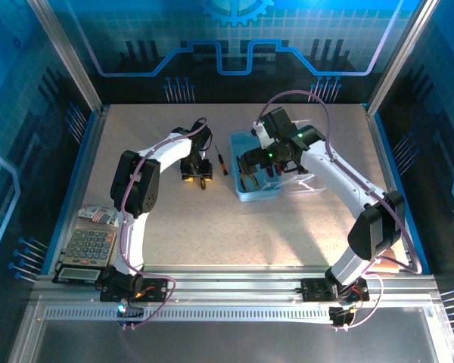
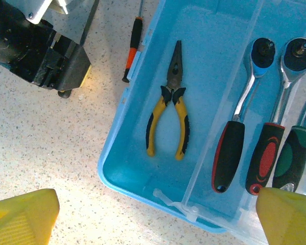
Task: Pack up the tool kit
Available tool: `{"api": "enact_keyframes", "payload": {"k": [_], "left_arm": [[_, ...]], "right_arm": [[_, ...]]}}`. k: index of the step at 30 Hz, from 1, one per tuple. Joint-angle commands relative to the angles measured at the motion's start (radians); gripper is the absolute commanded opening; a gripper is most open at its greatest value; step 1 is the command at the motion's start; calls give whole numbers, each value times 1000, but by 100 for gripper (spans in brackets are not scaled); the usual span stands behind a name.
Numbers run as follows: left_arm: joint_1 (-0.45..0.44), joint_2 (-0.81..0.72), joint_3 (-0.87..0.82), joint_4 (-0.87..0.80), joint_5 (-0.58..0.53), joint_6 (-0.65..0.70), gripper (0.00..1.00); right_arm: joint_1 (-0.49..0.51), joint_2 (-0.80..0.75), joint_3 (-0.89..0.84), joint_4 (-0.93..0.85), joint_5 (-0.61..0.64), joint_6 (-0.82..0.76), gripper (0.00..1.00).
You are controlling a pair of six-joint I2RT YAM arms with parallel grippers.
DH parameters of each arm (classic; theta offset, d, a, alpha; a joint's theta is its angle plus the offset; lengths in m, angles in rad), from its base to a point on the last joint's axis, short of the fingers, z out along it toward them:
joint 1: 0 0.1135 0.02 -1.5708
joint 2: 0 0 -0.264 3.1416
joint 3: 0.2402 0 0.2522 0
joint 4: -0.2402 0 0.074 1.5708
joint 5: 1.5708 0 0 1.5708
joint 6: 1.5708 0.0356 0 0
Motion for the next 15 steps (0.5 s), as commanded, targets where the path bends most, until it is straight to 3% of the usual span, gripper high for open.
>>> {"api": "enact_keyframes", "payload": {"k": [1,12,15], "left_arm": [[-15,40,4,-30,9,13,51],[-11,-42,-47,-15,76,22,8],[-6,-112,-46,-18,115,22,2]], "right_arm": [[-11,-27,-16,12,-30,-1,100],[-39,-65,-44,27,-79,19,100],[-48,-79,-51,45,-131,28,100]]}}
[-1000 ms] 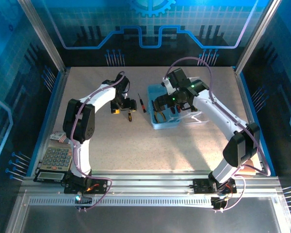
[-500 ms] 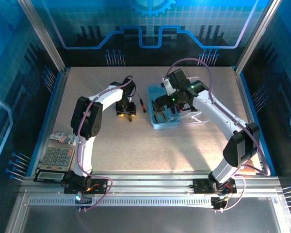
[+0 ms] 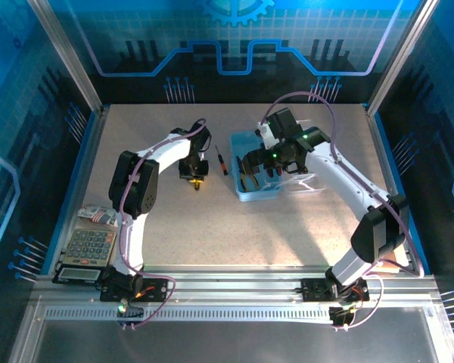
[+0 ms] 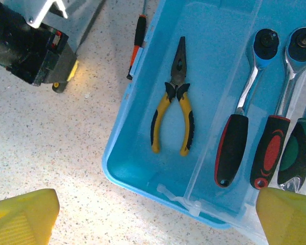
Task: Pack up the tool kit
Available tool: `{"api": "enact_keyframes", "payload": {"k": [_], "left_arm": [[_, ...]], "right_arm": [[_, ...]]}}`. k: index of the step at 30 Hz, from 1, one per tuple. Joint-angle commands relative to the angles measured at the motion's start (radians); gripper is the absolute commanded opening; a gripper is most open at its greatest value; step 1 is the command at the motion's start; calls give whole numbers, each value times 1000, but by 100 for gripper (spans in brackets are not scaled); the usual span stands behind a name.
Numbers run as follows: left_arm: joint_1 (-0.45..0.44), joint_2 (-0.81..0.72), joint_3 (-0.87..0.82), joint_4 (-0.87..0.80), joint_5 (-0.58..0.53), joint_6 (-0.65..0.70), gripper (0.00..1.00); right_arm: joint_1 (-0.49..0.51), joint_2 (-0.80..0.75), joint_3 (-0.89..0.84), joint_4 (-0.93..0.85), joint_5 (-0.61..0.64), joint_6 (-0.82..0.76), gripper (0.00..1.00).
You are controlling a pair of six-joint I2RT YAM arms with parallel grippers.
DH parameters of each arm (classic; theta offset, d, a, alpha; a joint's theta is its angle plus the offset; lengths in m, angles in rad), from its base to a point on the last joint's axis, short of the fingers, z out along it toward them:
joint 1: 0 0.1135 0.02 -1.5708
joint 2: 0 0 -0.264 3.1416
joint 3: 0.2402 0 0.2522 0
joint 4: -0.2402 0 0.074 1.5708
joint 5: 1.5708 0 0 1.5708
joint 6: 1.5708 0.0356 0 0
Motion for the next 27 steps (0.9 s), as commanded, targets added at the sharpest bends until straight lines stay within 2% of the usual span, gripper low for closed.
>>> {"api": "enact_keyframes", "payload": {"k": [1,5,9,13,15,18,27], "left_arm": [[-7,-101,-5,-14,110,3,0],[-7,-206,26,-20,176,-6,0],[-5,-299,27,59,324,-65,0],[-8,-379,-49,269,518,-212,0],[-16,-413,-96,384,569,-293,0],[-28,-447,-131,464,578,-350,0],[-39,-474,-145,477,573,-371,0]], "right_arm": [[-20,-45,-10,33,-86,21,100],[-28,-65,-24,79,-181,46,100],[-26,-83,-66,173,-300,97,100],[-11,-82,-101,263,-348,160,87],[-1,-76,-112,312,-354,196,80],[14,-61,-126,382,-356,256,72],[49,20,-105,477,-339,349,62]]}}
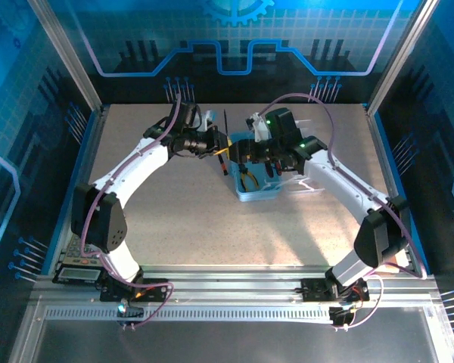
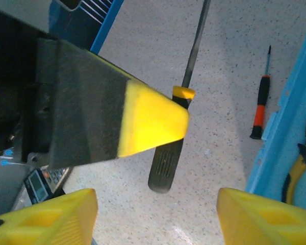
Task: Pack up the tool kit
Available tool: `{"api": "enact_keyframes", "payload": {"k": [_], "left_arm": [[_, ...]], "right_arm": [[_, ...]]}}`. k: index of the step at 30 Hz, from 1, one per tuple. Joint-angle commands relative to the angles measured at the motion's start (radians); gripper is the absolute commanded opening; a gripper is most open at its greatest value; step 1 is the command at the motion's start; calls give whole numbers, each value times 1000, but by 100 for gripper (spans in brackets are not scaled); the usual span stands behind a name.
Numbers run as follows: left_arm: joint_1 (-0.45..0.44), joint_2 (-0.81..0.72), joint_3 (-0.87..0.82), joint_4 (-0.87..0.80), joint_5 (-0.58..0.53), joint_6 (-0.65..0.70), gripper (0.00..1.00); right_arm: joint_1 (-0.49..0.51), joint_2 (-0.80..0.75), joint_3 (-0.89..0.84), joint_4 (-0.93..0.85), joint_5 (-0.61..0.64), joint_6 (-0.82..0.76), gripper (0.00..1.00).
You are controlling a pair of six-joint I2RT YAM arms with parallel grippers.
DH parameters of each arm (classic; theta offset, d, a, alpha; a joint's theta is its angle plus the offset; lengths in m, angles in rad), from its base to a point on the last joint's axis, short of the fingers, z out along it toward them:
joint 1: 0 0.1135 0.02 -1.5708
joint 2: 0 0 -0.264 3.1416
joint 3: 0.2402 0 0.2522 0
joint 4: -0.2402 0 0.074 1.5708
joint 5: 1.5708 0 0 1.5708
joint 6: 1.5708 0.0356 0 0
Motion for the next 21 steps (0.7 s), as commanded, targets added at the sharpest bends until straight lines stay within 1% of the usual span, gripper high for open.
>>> {"api": "enact_keyframes", "payload": {"k": [1,3,9,11,12,19,21], "left_arm": [[-6,-43,-17,40,34,-32,0],[-8,-48,-18,42,34,-32,0],[-9,-58,-18,38,35,-27,0],[-9,-61,-20,37,36,-24,0],[-9,-61,-23,37,34,-24,0],[-14,-70,-40,58,44,-33,0],[-14,-71,-41,60,47,-35,0]], "right_arm": [[21,42,18,42,-2,51,61],[28,52,23,36,33,59,55],[39,60,33,39,77,69,46],[40,63,39,38,88,69,39],[40,62,40,38,96,70,37],[44,76,49,41,102,74,36],[46,80,50,44,102,74,31]]}}
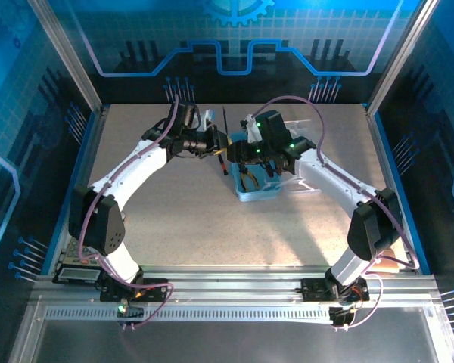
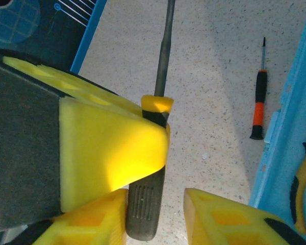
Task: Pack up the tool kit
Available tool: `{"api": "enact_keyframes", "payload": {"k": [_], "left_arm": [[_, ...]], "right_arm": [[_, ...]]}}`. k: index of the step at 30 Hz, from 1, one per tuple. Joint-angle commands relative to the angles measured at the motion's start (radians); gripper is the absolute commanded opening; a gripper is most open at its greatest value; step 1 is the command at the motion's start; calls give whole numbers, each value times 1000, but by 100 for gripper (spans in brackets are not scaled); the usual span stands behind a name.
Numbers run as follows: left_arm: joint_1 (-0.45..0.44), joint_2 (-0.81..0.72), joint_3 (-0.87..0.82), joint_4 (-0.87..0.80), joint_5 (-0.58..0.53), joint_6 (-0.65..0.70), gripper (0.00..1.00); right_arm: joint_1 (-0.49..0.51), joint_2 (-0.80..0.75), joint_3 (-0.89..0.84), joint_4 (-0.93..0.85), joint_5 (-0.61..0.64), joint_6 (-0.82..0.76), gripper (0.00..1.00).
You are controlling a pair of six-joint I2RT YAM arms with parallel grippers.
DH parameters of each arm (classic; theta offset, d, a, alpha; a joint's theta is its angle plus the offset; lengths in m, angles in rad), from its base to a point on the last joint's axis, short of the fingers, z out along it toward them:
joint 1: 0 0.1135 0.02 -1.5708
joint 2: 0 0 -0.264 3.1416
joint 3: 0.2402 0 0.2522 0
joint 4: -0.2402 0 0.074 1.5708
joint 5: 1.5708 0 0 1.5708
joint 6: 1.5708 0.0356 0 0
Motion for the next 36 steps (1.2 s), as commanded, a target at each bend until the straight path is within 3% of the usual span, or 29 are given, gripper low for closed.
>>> {"api": "enact_keyframes", "payload": {"k": [1,11,13,16,20,21,26,33,36], "left_arm": [[-13,-46,-13,20,46,-11,0],[-18,-52,-26,49,62,-28,0],[-16,-52,-17,26,45,-11,14],[-8,-54,5,-26,-5,24,51],[34,-66,30,-83,-47,65,84],[49,-75,29,-95,-60,75,99],[109,-102,25,-181,-142,136,99],[119,-88,23,-392,-442,263,99],[119,-84,-2,-426,-510,286,99]], "right_arm": [[11,23,34,15,31,6,29],[13,4,39,-8,48,-15,1],[9,-9,36,-19,51,-26,0],[-4,-32,23,-35,53,-43,0],[-33,-71,-21,-61,54,-68,0],[-45,-84,-33,-74,56,-75,0],[-125,-149,-79,-188,109,-127,0],[-252,-167,-37,-417,268,-307,0],[-291,-143,-15,-481,328,-382,0]]}}
